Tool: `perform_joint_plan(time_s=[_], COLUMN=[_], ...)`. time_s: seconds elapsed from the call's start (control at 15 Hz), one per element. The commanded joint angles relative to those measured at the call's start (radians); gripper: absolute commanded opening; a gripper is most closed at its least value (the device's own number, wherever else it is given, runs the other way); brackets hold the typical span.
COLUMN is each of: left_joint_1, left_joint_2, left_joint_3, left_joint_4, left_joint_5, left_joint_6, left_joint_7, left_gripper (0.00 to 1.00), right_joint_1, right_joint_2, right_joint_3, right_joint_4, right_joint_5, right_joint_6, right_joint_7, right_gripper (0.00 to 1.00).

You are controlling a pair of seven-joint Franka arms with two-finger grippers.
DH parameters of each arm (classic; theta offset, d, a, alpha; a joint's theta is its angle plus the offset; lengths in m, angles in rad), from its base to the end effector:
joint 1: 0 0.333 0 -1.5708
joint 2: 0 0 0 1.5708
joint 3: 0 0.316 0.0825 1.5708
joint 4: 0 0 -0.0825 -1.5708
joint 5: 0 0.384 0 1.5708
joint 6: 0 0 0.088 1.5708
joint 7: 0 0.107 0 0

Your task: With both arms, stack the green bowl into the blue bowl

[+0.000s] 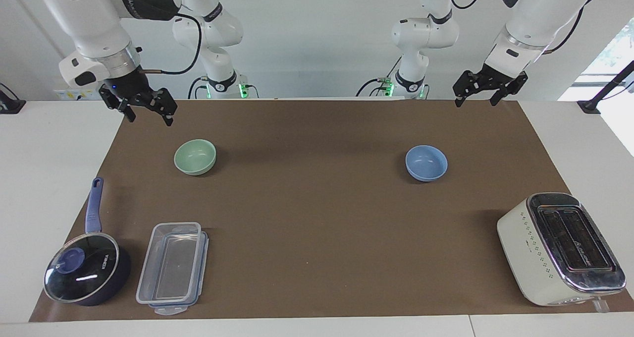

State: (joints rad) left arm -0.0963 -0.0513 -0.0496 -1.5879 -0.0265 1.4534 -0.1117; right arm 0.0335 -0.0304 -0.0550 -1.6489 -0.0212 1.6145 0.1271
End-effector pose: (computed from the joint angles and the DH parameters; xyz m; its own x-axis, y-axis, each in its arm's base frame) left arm 0.5198 -0.0802 0.6345 0.9957 -0.0365 -0.0853 -0.0354 -0.9993 0.0145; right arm 0.5478 -0.0144 0.6081 0.9891 -0.1471 -0.0016 -0.1470 -0.9889 0.0199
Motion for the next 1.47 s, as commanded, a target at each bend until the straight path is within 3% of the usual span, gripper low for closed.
perform_joint_plan(time_s=[0.0,0.33,0.73,0.93,1.2,1.4], left_joint_1=[-0.006,0.001,0.018,0.021,0.033,0.040], left_joint_2=[-0.009,-0.021,-0.102,-0.105,-0.104,-0.101], left_joint_3=[0.004,0.004,0.010,0.011,0.011,0.011], left_joint_4=[-0.001,-0.021,-0.249,-0.285,-0.284,-0.285], left_joint_5=[0.011,0.010,0.010,0.010,0.007,0.000], left_joint_6=[-0.021,-0.011,0.177,0.208,0.209,0.211], left_joint_7=[0.004,0.003,0.010,0.017,0.021,0.038], left_gripper=[1.00,1.00,1.00,1.00,1.00,1.00], right_joint_1=[-0.003,-0.004,-0.003,-0.003,-0.018,-0.020], right_joint_2=[-0.023,-0.025,-0.036,-0.042,-0.106,-0.196], right_joint_3=[0.004,0.004,0.004,0.004,0.003,0.000], right_joint_4=[-0.029,-0.032,-0.063,-0.071,-0.222,-0.429], right_joint_5=[0.001,0.001,0.001,0.001,0.003,0.003], right_joint_6=[0.019,0.021,0.028,0.028,0.125,0.272], right_joint_7=[-0.064,-0.057,-0.053,-0.052,-0.063,-0.073], right_gripper=[1.00,1.00,1.00,1.00,1.00,1.00])
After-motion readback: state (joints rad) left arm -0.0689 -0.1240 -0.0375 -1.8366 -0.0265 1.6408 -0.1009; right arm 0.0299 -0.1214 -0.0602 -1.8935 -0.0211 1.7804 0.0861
